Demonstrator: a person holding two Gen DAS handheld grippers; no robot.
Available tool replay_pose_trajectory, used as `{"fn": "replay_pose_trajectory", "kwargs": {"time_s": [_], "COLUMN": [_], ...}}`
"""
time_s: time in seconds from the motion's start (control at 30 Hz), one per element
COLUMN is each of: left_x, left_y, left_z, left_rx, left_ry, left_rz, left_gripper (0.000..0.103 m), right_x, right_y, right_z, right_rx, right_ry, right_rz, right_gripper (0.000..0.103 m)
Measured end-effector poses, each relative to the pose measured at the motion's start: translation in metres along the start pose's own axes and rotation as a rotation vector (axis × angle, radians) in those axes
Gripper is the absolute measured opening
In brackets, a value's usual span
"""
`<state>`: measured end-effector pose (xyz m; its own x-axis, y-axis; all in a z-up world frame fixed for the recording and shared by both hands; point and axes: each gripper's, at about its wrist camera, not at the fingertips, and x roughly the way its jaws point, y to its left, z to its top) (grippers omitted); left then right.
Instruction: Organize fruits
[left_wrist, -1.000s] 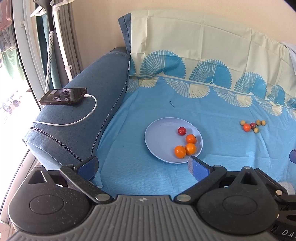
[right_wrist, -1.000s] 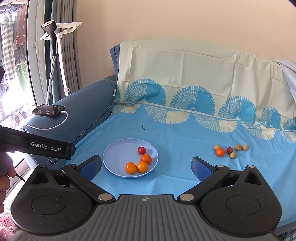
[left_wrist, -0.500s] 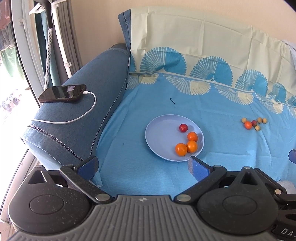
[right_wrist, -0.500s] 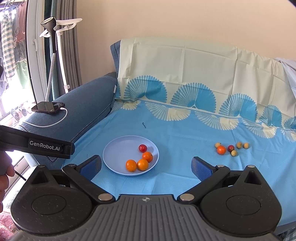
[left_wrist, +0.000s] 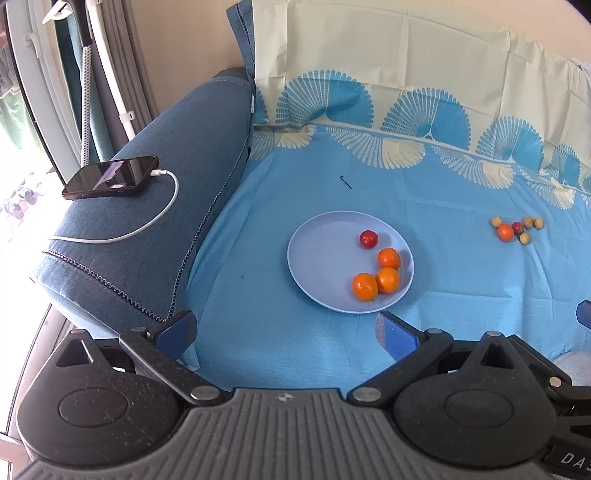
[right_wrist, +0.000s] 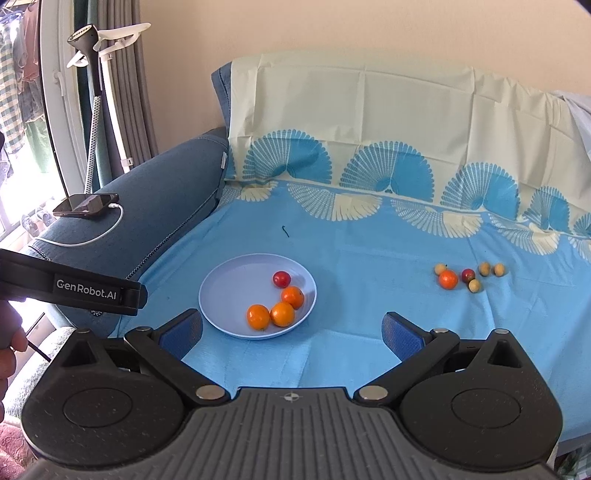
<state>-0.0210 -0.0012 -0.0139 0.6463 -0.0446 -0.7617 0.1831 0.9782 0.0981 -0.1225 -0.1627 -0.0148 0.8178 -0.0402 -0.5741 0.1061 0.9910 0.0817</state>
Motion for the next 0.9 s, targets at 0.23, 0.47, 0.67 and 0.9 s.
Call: {"fn": "replay_pose_trajectory", "kwargs": {"time_s": [0.23, 0.47, 0.67, 0.9], "left_x": [0.024, 0.054, 0.096, 0.179], "left_y": [-0.03, -0.09, -0.176, -0.306], "left_z": [0.02, 0.052, 0.088, 0.117], "left_rx": [0.045, 0.103, 0.178, 0.24], "left_ry": [0.038, 0.072, 0.092, 0.129], "left_rz": [-0.008, -0.06, -0.15, -0.218], "left_gripper": [0.103, 0.103, 0.103, 0.103], "right_x": [0.015, 0.031, 0.052, 0.132], "right_y": [-0.028, -0.09, -0.175, -0.311], "right_z": [-0.002, -0.001, 0.005, 0.017], "right_rx": [0.072, 0.183, 0.188, 0.216], "right_ry": [0.022, 0.017, -0.053, -0.088], "right_rz": [-0.035, -0.152, -0.348, -0.47], "right_gripper": [0.102, 0.102, 0.102, 0.102]}}
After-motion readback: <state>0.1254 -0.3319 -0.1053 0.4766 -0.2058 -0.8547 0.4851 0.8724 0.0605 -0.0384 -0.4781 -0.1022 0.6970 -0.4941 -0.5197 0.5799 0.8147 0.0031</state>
